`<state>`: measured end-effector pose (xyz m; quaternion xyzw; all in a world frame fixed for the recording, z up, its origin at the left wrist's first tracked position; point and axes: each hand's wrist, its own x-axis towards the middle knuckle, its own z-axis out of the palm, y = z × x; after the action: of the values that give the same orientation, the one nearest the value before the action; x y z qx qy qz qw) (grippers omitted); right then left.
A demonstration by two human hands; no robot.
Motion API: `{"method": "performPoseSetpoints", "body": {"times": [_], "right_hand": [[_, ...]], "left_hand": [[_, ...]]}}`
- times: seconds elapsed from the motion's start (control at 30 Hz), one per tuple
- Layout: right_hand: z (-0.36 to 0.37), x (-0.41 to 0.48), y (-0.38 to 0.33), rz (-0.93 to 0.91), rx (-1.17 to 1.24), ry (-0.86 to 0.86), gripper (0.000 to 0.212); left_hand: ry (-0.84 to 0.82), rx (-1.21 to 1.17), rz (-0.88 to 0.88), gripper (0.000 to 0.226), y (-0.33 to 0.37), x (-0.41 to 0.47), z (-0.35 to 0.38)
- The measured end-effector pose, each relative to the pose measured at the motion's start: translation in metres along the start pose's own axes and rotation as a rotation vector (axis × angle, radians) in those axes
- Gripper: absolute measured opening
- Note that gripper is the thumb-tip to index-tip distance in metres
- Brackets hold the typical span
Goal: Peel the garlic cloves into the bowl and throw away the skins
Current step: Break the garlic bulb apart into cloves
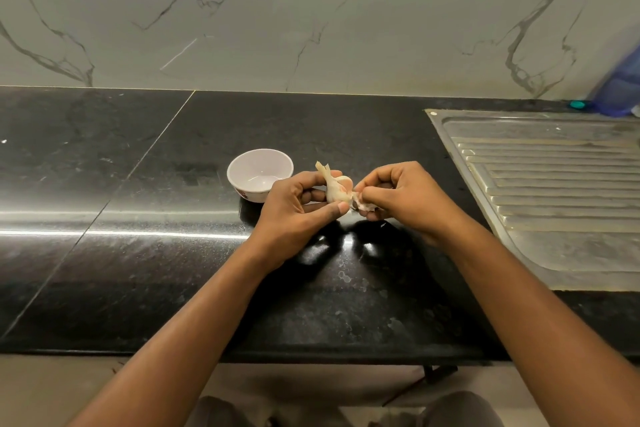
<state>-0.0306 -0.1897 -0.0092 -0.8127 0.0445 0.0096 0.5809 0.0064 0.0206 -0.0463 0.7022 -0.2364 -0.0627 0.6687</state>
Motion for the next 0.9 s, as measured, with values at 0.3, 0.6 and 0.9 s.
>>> {"method": "performPoseSetpoints", "body": {"times": [0.3, 0.6, 0.9], "right_hand": [[-0.02, 0.004, 0.01, -0.075, -0.309, 0.177, 0.01], [-0.012, 0.01, -0.005, -0.21, -0.262, 0.059, 0.016], [-0.002, 0.012, -0.005, -0.265, -0.25, -0.039, 0.021]], "left_hand": [[0.006, 0.002, 0.001, 0.045, -0.003, 0.004, 0.0], [-0.022, 0.074, 0.04, 0.047, -0.005, 0.007, -0.002], [-0.026, 0.062, 0.067, 0.032, -0.005, 0.006, -0.003]]}}
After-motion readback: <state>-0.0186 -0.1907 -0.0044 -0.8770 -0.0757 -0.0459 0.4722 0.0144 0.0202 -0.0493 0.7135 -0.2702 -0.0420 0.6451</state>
